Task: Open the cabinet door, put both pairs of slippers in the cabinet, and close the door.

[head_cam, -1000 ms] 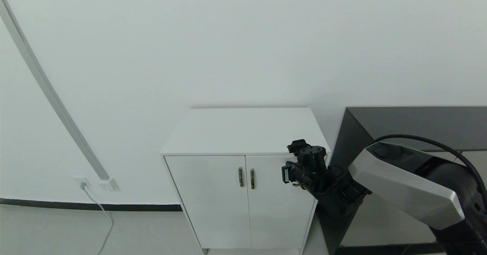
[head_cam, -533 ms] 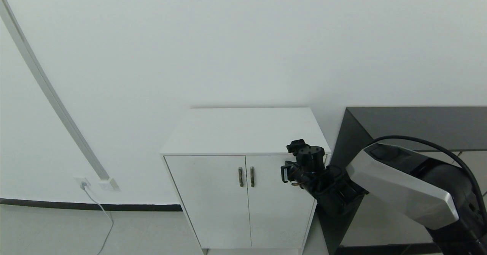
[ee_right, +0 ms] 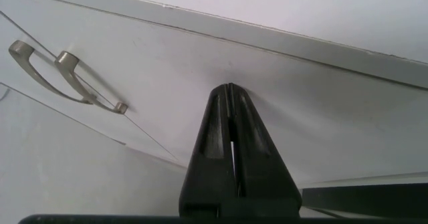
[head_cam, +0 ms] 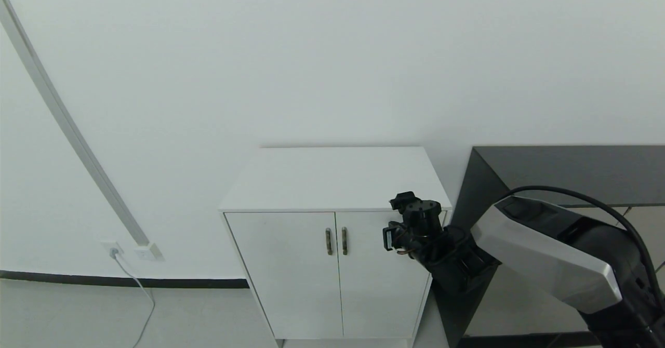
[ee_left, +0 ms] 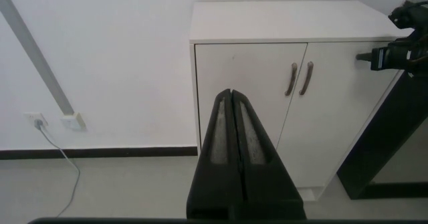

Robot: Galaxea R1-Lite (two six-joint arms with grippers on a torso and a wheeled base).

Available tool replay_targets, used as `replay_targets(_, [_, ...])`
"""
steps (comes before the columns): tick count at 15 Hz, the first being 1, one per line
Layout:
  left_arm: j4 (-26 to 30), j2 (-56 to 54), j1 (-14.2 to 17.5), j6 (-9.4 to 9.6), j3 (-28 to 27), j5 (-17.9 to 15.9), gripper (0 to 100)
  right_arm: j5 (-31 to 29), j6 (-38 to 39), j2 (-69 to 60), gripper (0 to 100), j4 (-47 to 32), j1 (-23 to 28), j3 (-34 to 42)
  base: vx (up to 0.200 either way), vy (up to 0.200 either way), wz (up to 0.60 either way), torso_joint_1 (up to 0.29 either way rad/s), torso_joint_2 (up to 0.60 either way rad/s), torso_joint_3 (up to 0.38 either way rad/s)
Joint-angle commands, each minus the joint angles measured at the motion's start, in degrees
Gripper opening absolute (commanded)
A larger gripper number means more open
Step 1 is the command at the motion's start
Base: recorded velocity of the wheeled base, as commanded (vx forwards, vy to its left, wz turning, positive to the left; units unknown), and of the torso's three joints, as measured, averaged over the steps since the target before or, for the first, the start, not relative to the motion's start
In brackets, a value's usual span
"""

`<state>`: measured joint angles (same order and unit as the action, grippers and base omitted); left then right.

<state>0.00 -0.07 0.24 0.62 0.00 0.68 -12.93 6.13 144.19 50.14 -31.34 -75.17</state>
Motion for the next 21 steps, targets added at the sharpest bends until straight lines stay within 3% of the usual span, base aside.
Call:
replay_targets(1, [0.0,0.1,0.0,-0.01,0.0,0.0,0,0.0,0.0,-2.3,0,0.1,0.0,2.6,0.000,0.000,0.00,0.000,0.00,0.000])
replay_targets(9, [0.0,0.1,0.0,-0.01,0.0,0.0,0,-2.3,-0.1,-24.1,0,8.4,1.3,29.9,0.000,0.000,0.00,0.000,0.00,0.000])
replay_targets(15, [0.0,0.1,0.0,-0.01,0.0,0.0,0,-5.5,-0.1,-42.1,0,8.3,8.1,45.7,0.000,0.000,0.00,0.000,0.00,0.000])
replay_targets(21, [0.0,0.1,0.0,-0.01,0.0,0.0,0,-5.1,-2.0,-57.6,0,8.1,18.1,61.7,0.000,0.000,0.00,0.000,0.00,0.000])
